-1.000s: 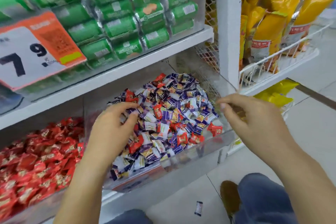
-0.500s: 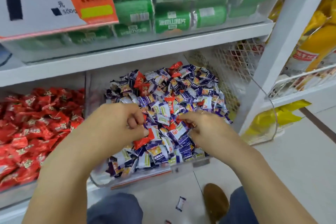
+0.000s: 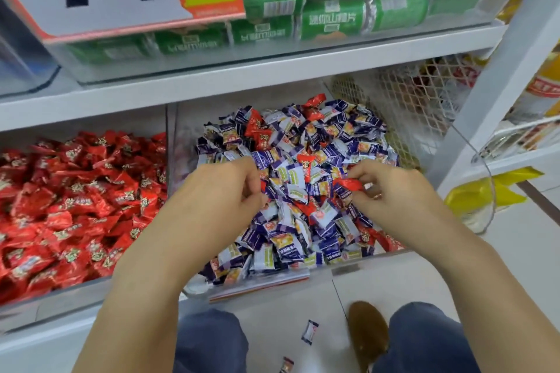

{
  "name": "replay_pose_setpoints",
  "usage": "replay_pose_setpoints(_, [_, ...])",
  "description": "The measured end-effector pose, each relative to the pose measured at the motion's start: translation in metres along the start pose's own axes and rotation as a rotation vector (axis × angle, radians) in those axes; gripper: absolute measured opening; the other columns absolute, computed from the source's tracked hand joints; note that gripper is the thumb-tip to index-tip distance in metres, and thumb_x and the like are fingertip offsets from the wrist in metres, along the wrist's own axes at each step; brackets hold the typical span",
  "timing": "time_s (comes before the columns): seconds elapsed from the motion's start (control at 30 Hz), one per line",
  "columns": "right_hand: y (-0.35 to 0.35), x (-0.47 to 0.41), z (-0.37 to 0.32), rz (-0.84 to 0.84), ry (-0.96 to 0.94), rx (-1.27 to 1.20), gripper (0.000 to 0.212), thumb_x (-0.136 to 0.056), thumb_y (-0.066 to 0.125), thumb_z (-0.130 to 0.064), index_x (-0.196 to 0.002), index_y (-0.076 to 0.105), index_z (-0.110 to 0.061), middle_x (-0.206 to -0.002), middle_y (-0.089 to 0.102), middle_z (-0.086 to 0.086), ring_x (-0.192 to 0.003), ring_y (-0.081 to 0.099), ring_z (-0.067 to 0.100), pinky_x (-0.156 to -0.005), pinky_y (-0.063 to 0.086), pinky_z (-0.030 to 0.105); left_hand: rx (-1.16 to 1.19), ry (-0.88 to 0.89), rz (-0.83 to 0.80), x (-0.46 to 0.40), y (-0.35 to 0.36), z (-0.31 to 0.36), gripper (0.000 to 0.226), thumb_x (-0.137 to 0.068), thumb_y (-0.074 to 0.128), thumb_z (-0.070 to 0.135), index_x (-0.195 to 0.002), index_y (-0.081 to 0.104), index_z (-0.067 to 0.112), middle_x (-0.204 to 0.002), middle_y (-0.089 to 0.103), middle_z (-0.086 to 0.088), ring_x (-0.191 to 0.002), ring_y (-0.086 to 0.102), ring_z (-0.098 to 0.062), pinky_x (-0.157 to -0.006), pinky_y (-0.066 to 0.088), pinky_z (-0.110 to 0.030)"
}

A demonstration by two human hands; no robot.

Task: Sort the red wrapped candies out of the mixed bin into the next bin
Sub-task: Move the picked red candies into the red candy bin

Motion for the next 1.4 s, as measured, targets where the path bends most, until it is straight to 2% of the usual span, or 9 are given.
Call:
replay_pose_setpoints(0.23, [0.008,-0.005,0.000,0.018,0.029,-0.144,0.024,-0.090,0.040,-0.004,-0.089,0.056,-0.023,-0.083,0.051,-0.002,-0.069,0.048,0.006,-0.059,0.032,0.030,0.181,-0.114,0.330,-0.001,-0.016,0.000,0.013,-0.096,0.036,0.010,-0.101,0.044,0.019,-0.078,0.058,-0.003,-0.072,0.059,-0.023,-0.061,0.042,-0.037])
replay_pose_setpoints(0.37, [0.016,-0.011,0.005,-0.175,0.079,-0.124,0.018,-0.094,0.042,-0.013,-0.092,0.057,-0.022,-0.074,0.053,-0.005,-0.058,0.047,0.005,-0.050,0.031,0.019,0.036,-0.117,0.258,-0.001,-0.010,0.001,0.019,-0.099,0.032,0.023,-0.108,0.049,0.021,-0.098,0.053,-0.002,-0.083,0.052,-0.025,-0.068,0.034,-0.033])
replay_pose_setpoints(0.5, [0.024,-0.007,0.016,-0.331,0.051,0.112,0.021,-0.094,0.049,-0.030,-0.112,0.059,-0.029,-0.104,0.060,-0.005,-0.087,0.056,0.009,-0.075,0.045,0.027,-0.152,-0.067,0.119,-0.004,0.004,0.006,0.028,-0.097,0.040,0.045,-0.119,0.051,0.032,-0.105,0.046,0.002,-0.087,0.054,-0.020,-0.069,0.041,-0.030])
replay_pose_setpoints(0.67, [0.016,0.000,0.018,-0.483,0.054,0.087,0.045,-0.077,0.068,-0.053,-0.118,0.054,-0.040,-0.102,0.055,-0.012,-0.083,0.053,0.002,-0.073,0.044,0.022,-0.327,-0.138,-0.024,-0.010,0.017,0.006,0.032,-0.096,0.047,0.040,-0.126,0.051,0.032,-0.122,0.045,-0.003,-0.096,0.059,-0.023,-0.067,0.046,-0.031])
replay_pose_setpoints(0.8, [0.024,-0.005,0.012,-0.448,0.032,0.167,0.040,-0.075,0.071,-0.052,-0.107,0.058,-0.031,-0.090,0.061,-0.006,-0.081,0.057,0.011,-0.074,0.048,0.033,-0.344,-0.181,0.023,-0.011,0.022,0.007,0.021,-0.096,0.049,0.032,-0.113,0.055,0.022,-0.121,0.043,-0.004,-0.092,0.058,-0.024,-0.063,0.039,-0.031])
replay_pose_setpoints(0.93, [0.026,-0.006,0.013,-0.435,0.024,0.126,0.028,-0.075,0.076,-0.035,-0.091,0.055,-0.026,-0.079,0.062,-0.007,-0.071,0.055,0.011,-0.062,0.044,0.028,-0.388,-0.224,-0.056,-0.015,0.028,0.002,0.037,-0.096,0.049,0.037,-0.125,0.047,0.015,-0.130,0.036,-0.007,-0.101,0.055,-0.024,-0.067,0.040,-0.031])
replay_pose_setpoints(1.1, [0.008,-0.007,0.015,-0.214,0.043,0.134,0.017,-0.083,0.060,-0.032,-0.095,0.051,-0.025,-0.071,0.062,-0.005,-0.064,0.053,0.010,-0.055,0.038,0.027,-0.407,-0.204,-0.001,-0.015,0.024,0.005,0.041,-0.097,0.044,0.040,-0.126,0.044,0.011,-0.123,0.043,-0.009,-0.108,0.052,-0.027,-0.075,0.040,-0.034])
replay_pose_setpoints(1.23, [0.005,-0.013,0.013,-0.166,0.051,0.025,0.020,-0.091,0.043,-0.009,-0.085,0.061,-0.016,-0.069,0.054,-0.004,-0.064,0.049,0.015,-0.054,0.034,0.026,-0.123,-0.091,0.192,-0.011,0.009,0.023,0.025,-0.094,0.050,0.040,-0.101,0.045,0.017,-0.090,0.052,0.002,-0.074,0.047,-0.015,-0.059,0.032,-0.027])
replay_pose_setpoints(1.4, [0.017,-0.021,0.007,-0.231,0.118,-0.082,0.026,-0.089,0.044,-0.021,-0.085,0.069,-0.016,-0.078,0.064,-0.004,-0.077,0.058,0.014,-0.069,0.046,0.028,-0.047,0.116,-0.083,-0.015,0.045,0.049,0.017,-0.098,0.043,0.026,-0.110,0.056,0.027,-0.096,0.053,0.002,-0.085,0.056,-0.019,-0.073,0.046,-0.034])
Point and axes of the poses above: each hand's wrist, its own x-axis away from the middle knuckle, its own y-axis out of the palm, z = x × y, the point moved 3 cm from there along -x, towards the middle knuckle
